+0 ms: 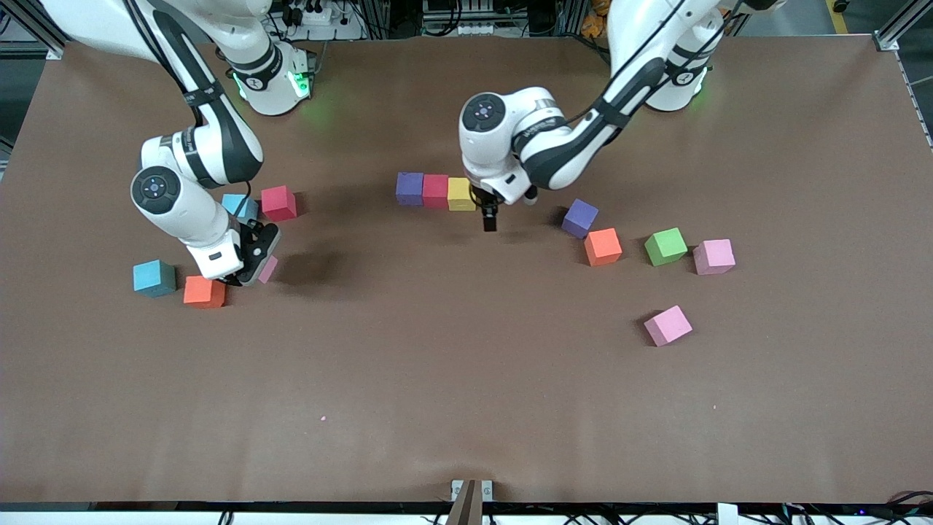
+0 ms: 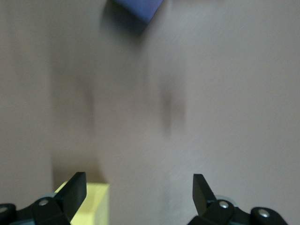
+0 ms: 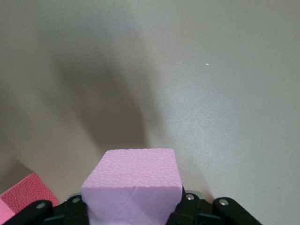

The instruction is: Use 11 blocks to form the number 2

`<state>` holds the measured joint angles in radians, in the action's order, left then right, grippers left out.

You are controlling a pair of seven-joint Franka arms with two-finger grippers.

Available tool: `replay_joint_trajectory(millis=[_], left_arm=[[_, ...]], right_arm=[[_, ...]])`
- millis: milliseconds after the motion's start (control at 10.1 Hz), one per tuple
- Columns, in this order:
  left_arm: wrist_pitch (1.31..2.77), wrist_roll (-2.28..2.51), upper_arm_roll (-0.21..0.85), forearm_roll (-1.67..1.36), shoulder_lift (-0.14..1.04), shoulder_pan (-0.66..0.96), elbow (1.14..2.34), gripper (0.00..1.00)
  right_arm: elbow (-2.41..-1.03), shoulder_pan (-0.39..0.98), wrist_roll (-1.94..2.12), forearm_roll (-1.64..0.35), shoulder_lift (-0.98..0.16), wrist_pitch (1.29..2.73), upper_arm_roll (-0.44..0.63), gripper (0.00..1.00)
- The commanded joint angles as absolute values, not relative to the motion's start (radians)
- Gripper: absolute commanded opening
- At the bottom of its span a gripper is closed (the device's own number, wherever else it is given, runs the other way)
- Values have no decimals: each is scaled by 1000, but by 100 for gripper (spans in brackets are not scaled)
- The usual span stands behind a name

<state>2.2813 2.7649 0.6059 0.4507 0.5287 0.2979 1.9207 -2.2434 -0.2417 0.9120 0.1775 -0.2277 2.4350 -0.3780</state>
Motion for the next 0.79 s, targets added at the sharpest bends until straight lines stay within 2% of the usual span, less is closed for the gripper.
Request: replay_joint_trajectory(millis=[0,396,692], left_arm=[[2275,2845,621,502,425,165,2008,100],[2279,2576,620,505,434,-82,1996,100],[2283,2340,621,509,433,-236,1951,100]], right_arm=[[-2233,-249,902,178,-216,2396,-388,39],[-2211,-244,900,131,-219,2395,-391,39],[-2166,-155,749,67,-230,2395,-391,38]])
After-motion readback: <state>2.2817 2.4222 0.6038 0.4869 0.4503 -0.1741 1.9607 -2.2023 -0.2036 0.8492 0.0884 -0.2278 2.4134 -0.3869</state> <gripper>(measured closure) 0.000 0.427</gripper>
